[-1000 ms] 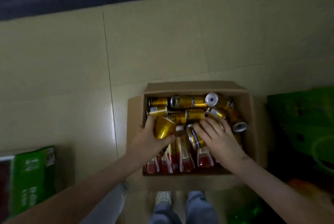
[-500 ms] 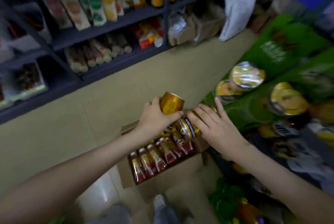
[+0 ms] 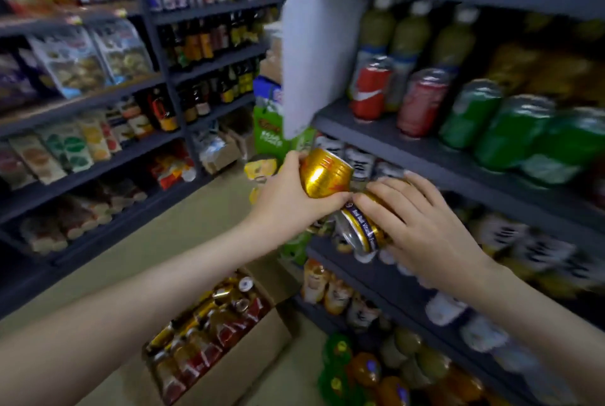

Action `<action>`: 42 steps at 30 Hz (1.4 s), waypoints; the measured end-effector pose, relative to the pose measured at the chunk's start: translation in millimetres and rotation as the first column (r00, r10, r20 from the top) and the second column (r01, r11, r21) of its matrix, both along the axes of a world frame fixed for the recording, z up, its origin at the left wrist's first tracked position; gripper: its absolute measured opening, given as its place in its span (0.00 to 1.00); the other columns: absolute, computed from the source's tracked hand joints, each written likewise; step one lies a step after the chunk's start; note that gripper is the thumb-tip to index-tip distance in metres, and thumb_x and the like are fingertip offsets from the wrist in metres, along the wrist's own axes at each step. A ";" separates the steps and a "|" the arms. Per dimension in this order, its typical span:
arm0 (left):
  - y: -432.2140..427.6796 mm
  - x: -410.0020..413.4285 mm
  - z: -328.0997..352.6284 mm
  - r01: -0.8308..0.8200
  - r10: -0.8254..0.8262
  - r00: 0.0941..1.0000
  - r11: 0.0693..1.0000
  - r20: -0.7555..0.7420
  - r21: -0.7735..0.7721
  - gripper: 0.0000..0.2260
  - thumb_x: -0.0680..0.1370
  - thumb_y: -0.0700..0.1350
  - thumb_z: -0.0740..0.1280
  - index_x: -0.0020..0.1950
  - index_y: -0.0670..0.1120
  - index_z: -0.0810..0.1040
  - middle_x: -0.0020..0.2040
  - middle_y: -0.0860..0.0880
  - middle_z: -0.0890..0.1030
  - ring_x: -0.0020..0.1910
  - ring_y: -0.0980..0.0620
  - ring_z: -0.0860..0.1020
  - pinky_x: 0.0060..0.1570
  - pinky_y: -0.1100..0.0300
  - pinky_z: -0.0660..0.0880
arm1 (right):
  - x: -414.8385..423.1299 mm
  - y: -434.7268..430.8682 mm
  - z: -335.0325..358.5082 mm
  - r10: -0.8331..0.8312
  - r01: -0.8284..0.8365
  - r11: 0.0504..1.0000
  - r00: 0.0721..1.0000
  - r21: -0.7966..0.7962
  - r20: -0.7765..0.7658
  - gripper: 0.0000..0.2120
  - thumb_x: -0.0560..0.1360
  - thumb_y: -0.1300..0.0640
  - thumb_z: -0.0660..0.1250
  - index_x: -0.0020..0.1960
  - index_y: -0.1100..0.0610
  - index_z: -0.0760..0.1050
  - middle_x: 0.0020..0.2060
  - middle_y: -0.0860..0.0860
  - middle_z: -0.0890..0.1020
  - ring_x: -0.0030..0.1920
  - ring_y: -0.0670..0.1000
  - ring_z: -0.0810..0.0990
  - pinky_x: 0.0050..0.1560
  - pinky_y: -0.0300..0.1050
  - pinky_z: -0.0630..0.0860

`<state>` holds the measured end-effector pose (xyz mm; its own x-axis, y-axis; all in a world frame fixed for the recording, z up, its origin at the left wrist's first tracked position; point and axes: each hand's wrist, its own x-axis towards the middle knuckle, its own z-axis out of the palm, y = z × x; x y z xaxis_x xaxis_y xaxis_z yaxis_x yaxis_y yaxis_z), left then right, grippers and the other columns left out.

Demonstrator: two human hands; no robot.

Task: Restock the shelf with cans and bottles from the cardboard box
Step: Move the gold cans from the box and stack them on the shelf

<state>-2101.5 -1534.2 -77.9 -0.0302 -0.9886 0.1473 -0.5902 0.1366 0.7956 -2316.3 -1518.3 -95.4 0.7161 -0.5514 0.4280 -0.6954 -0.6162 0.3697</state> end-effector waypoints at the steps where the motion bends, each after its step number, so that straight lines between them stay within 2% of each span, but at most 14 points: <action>1: 7.5 -19.9 10.5 0.023 -0.023 1.000 1.000 -0.014 -0.006 0.30 0.65 0.62 0.75 0.61 0.55 0.65 0.50 0.56 0.77 0.47 0.57 0.76 0.44 0.61 0.72 | -18.9 13.5 14.5 -0.017 0.017 1.000 1.000 -0.016 -0.016 0.34 0.62 0.61 0.75 0.67 0.59 0.68 0.59 0.59 0.78 0.62 0.58 0.70 0.68 0.58 0.61; 6: 39.0 -101.1 66.7 0.158 -0.161 0.987 0.983 -0.026 -0.097 0.29 0.63 0.63 0.74 0.58 0.55 0.68 0.48 0.56 0.78 0.47 0.56 0.77 0.44 0.60 0.72 | -102.6 69.4 78.0 -0.116 0.105 0.983 0.991 -0.154 -0.068 0.32 0.64 0.61 0.70 0.67 0.56 0.67 0.61 0.57 0.77 0.65 0.57 0.69 0.70 0.60 0.59; 9: 50.5 -139.3 101.7 0.243 -0.249 0.969 0.953 -0.010 -0.183 0.29 0.62 0.64 0.74 0.57 0.56 0.68 0.47 0.59 0.77 0.43 0.63 0.75 0.39 0.68 0.69 | -140.3 96.1 110.4 -0.221 0.195 0.953 0.971 -0.232 -0.090 0.38 0.60 0.61 0.76 0.68 0.56 0.66 0.62 0.57 0.77 0.67 0.57 0.68 0.69 0.63 0.59; 12: 56.1 -171.8 134.7 0.317 -0.328 0.945 0.918 -0.009 -0.238 0.28 0.63 0.64 0.74 0.57 0.56 0.69 0.46 0.61 0.76 0.42 0.67 0.72 0.36 0.71 0.66 | -170.5 118.8 140.7 -0.291 0.246 0.910 0.952 -0.333 -0.093 0.33 0.66 0.59 0.75 0.68 0.55 0.66 0.63 0.57 0.76 0.68 0.56 0.67 0.69 0.64 0.61; 15: 57.9 -204.3 158.6 0.373 -0.401 0.913 0.893 -0.068 -0.253 0.29 0.62 0.63 0.74 0.57 0.54 0.70 0.48 0.59 0.77 0.46 0.62 0.76 0.42 0.65 0.71 | -203.8 132.6 169.8 -0.351 0.271 0.866 0.928 -0.420 -0.126 0.24 0.73 0.63 0.65 0.68 0.56 0.67 0.65 0.57 0.75 0.69 0.57 0.66 0.70 0.64 0.60; 19: 63.3 -246.3 184.0 0.440 -0.484 0.860 0.864 -0.162 -0.244 0.27 0.64 0.62 0.75 0.58 0.53 0.71 0.49 0.56 0.79 0.46 0.58 0.78 0.42 0.60 0.74 | -254.4 149.5 204.5 -0.477 0.359 0.805 0.865 -0.473 -0.157 0.22 0.76 0.65 0.58 0.69 0.56 0.68 0.66 0.58 0.74 0.69 0.59 0.68 0.68 0.59 0.65; 23: 64.7 -288.5 206.1 0.461 -0.519 0.818 0.850 -0.249 -0.257 0.21 0.66 0.61 0.74 0.53 0.53 0.75 0.47 0.53 0.81 0.47 0.53 0.80 0.49 0.54 0.77 | -310.4 167.1 235.4 -0.606 0.510 0.706 0.795 -0.491 -0.045 0.31 0.67 0.65 0.72 0.68 0.56 0.68 0.65 0.58 0.73 0.68 0.60 0.67 0.64 0.59 0.66; 25: 64.2 -311.5 213.8 0.456 -0.528 0.783 0.847 -0.328 -0.273 0.18 0.66 0.61 0.75 0.49 0.53 0.78 0.46 0.51 0.83 0.48 0.50 0.81 0.52 0.49 0.78 | -335.6 168.8 247.7 -0.634 0.543 0.668 0.774 -0.508 -0.007 0.31 0.67 0.65 0.73 0.68 0.57 0.68 0.65 0.59 0.73 0.68 0.60 0.67 0.64 0.59 0.64; 27: 63.3 -336.2 220.1 0.425 -0.519 0.761 0.852 -0.389 -0.305 0.23 0.62 0.64 0.73 0.50 0.53 0.80 0.47 0.50 0.83 0.48 0.49 0.81 0.55 0.45 0.78 | -360.5 164.1 255.9 -0.653 0.537 0.648 0.757 -0.540 -0.030 0.28 0.70 0.66 0.70 0.68 0.56 0.69 0.65 0.58 0.73 0.68 0.60 0.67 0.65 0.59 0.62; 32: 53.4 -403.9 224.7 0.363 -0.482 0.735 0.874 -0.477 -0.324 0.33 0.60 0.66 0.72 0.59 0.51 0.77 0.53 0.51 0.82 0.52 0.52 0.80 0.57 0.50 0.77 | -427.4 138.4 269.4 -0.660 0.461 0.702 0.708 -0.543 -0.252 0.35 0.63 0.70 0.73 0.67 0.56 0.67 0.62 0.57 0.76 0.66 0.58 0.73 0.65 0.61 0.59; 36: 43.1 -444.5 219.8 0.352 -0.440 0.699 0.898 -0.563 -0.264 0.21 0.70 0.55 0.74 0.59 0.49 0.77 0.52 0.50 0.83 0.51 0.52 0.81 0.51 0.56 0.77 | -464.0 110.1 274.5 -0.591 0.349 0.786 0.666 -0.511 -0.454 0.37 0.58 0.70 0.75 0.64 0.54 0.72 0.58 0.54 0.80 0.64 0.57 0.75 0.66 0.62 0.55; 39: 37.6 -459.2 216.5 0.320 -0.394 0.709 0.919 -0.586 -0.230 0.20 0.70 0.53 0.74 0.59 0.49 0.77 0.52 0.50 0.82 0.50 0.52 0.81 0.49 0.57 0.77 | -478.0 90.1 274.8 -0.499 0.253 0.852 0.657 -0.458 -0.565 0.30 0.63 0.70 0.64 0.63 0.55 0.75 0.58 0.54 0.80 0.65 0.58 0.75 0.68 0.64 0.57; 40: 35.1 -461.5 216.0 0.308 -0.385 0.719 0.923 -0.579 -0.231 0.21 0.70 0.53 0.75 0.60 0.49 0.76 0.52 0.51 0.82 0.50 0.53 0.81 0.46 0.59 0.76 | -480.9 86.6 274.5 -0.482 0.239 0.863 0.656 -0.446 -0.581 0.30 0.64 0.70 0.61 0.64 0.55 0.76 0.60 0.54 0.79 0.66 0.58 0.74 0.68 0.64 0.59; 42: 30.9 -464.3 217.4 0.293 -0.381 0.739 0.924 -0.555 -0.244 0.22 0.69 0.52 0.75 0.60 0.49 0.75 0.51 0.52 0.81 0.49 0.55 0.80 0.43 0.62 0.73 | -489.5 83.6 272.9 -0.460 0.225 0.873 0.676 -0.432 -0.576 0.32 0.64 0.69 0.59 0.67 0.55 0.72 0.66 0.55 0.75 0.70 0.59 0.67 0.71 0.63 0.53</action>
